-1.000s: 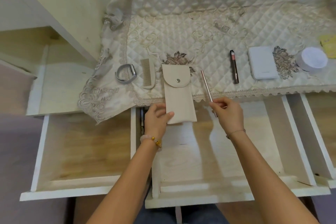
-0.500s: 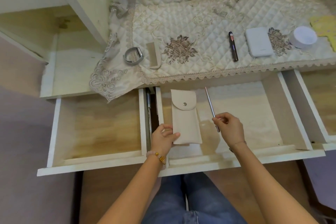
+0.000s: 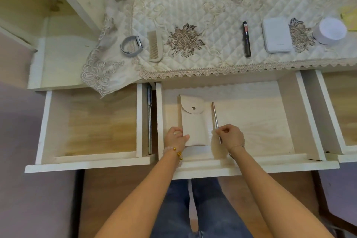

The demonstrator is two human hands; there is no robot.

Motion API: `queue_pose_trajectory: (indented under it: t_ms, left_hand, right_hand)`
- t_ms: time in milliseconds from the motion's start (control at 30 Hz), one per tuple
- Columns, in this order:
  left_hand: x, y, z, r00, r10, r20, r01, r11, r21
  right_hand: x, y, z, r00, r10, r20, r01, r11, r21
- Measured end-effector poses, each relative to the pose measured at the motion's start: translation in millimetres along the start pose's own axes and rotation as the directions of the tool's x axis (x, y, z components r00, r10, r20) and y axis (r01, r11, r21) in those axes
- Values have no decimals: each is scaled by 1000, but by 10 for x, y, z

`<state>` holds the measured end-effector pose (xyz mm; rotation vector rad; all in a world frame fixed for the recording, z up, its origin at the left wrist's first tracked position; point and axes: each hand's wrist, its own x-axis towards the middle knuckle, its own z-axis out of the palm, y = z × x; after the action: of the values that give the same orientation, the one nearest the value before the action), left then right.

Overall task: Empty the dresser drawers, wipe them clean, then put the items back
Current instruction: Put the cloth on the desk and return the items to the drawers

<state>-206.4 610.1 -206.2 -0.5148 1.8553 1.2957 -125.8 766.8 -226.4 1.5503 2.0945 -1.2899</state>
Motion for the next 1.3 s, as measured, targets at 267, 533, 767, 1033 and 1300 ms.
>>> queue_pose_trajectory:
  t_ms: [267, 533, 767, 1033, 1300]
  left_hand:
    - [150, -83, 87, 992, 3, -123, 12, 992, 127]
    - [162, -105, 173, 981, 98, -170, -28, 928, 370]
    - [39, -120, 156, 970, 227, -90, -149, 842, 518]
    - [-256, 31, -3, 789, 611, 56, -463, 533, 709]
    - [-425, 278, -177, 438, 870, 227, -459, -1, 888]
  right_hand:
    - [135, 41, 29, 997, 27, 66, -22, 997, -78]
    - [174, 43, 58, 994, -25, 109, 47, 979, -200]
    - [142, 49, -79, 985, -73, 157, 106, 972, -210]
    - [-42, -24, -628, 882, -466, 72, 468, 845, -259]
    - [-332, -144, -923, 647, -761, -56, 673, 604, -427]
